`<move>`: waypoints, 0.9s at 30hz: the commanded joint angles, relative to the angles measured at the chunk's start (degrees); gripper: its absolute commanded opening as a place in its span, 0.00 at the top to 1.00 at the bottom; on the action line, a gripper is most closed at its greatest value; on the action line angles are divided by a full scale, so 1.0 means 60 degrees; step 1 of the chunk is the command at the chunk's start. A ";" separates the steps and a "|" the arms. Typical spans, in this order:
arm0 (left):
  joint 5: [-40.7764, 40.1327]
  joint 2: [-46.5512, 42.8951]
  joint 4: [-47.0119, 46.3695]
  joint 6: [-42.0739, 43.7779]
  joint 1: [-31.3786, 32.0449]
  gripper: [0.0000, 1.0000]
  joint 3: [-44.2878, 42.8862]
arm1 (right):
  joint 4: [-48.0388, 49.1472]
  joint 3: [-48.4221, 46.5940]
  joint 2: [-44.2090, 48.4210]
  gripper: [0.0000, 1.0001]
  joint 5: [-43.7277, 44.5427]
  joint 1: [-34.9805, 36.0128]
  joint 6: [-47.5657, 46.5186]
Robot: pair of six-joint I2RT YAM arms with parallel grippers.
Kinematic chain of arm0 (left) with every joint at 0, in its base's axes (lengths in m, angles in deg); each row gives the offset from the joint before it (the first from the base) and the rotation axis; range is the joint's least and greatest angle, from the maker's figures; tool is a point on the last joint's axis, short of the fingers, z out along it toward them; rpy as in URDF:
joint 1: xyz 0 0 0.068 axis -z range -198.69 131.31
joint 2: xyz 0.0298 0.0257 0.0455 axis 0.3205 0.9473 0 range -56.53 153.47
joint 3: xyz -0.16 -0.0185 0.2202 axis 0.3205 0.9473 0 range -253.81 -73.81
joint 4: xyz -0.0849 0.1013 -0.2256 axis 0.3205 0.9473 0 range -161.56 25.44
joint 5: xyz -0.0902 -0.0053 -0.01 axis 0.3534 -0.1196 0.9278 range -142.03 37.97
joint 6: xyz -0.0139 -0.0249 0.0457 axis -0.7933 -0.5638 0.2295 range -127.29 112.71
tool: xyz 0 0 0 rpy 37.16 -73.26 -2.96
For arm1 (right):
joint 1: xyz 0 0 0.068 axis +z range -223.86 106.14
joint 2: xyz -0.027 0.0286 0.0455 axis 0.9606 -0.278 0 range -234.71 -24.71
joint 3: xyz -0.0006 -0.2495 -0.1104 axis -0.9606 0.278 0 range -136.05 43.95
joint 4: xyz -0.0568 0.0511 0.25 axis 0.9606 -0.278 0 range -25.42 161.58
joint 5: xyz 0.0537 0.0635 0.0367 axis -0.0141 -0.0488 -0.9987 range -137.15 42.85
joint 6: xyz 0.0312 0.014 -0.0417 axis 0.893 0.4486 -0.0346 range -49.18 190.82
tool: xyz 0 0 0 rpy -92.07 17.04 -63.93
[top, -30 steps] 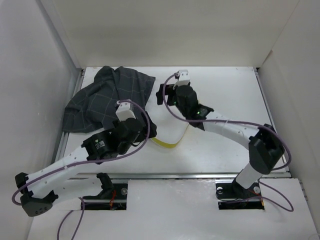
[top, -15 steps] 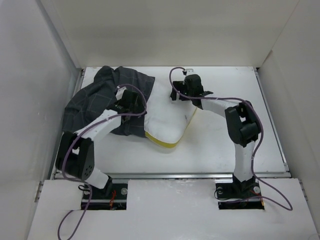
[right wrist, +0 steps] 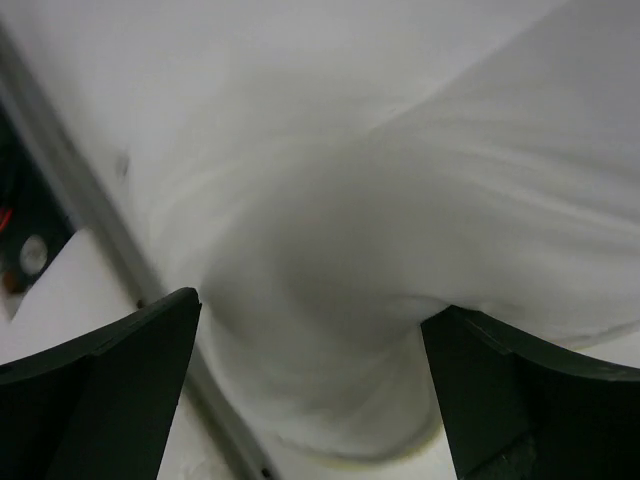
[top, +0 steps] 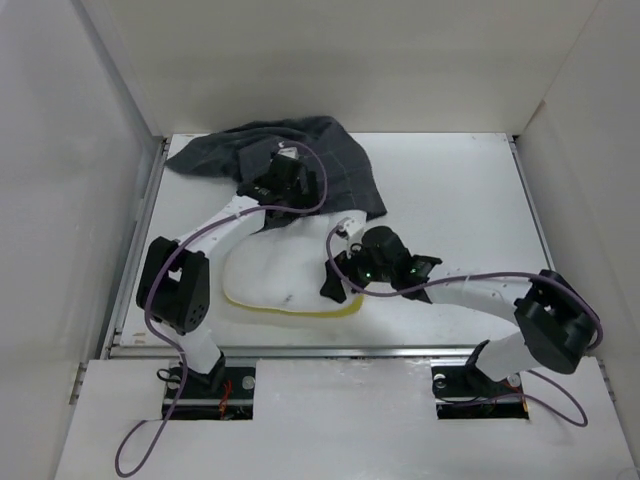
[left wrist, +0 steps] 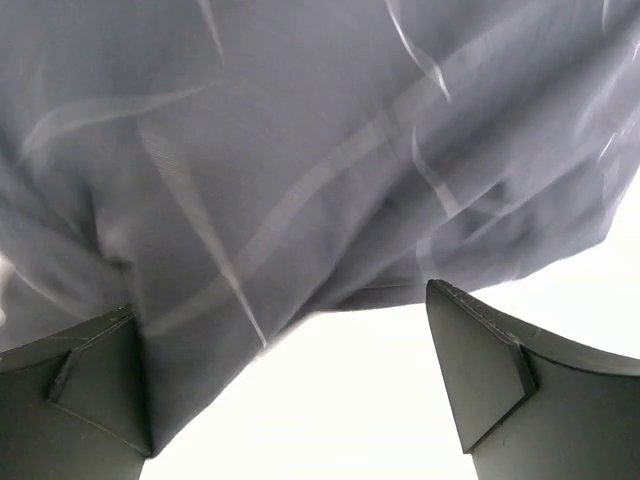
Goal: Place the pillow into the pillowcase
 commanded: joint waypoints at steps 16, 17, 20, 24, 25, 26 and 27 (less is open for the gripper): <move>-0.1376 -0.4770 0.0797 -0.0309 0.3666 0.00 0.2357 | -0.4867 -0.1976 0.3921 0.00 0.5598 -0.2289 0.2398; -0.1373 -0.4377 0.0681 -0.0150 0.4090 0.00 0.2459 | -0.5016 -0.2065 0.3703 0.00 0.5394 -0.2743 0.2588; -0.1373 -0.3453 0.0577 -0.0047 0.5527 0.00 0.2241 | -0.5179 -0.2271 0.3510 0.00 0.4704 -0.4063 0.2590; -0.2457 -0.1507 0.1411 -0.0528 0.6101 0.00 0.1538 | -0.5180 -0.2140 0.3510 0.00 0.4265 -0.4665 0.2460; -0.2457 -0.1270 0.1412 -0.0529 0.6101 0.00 0.1537 | -0.5179 -0.2052 0.3510 0.00 0.4264 -0.4666 0.2459; -0.2457 -0.1035 0.1325 -0.0529 0.6101 0.00 0.1537 | -0.5077 -0.1906 0.3510 0.00 0.4061 -0.4666 0.2313; -0.2457 -0.0801 0.1324 -0.0529 0.6101 0.00 0.1537 | -0.5076 -0.1818 0.3510 0.00 0.3972 -0.4666 0.2138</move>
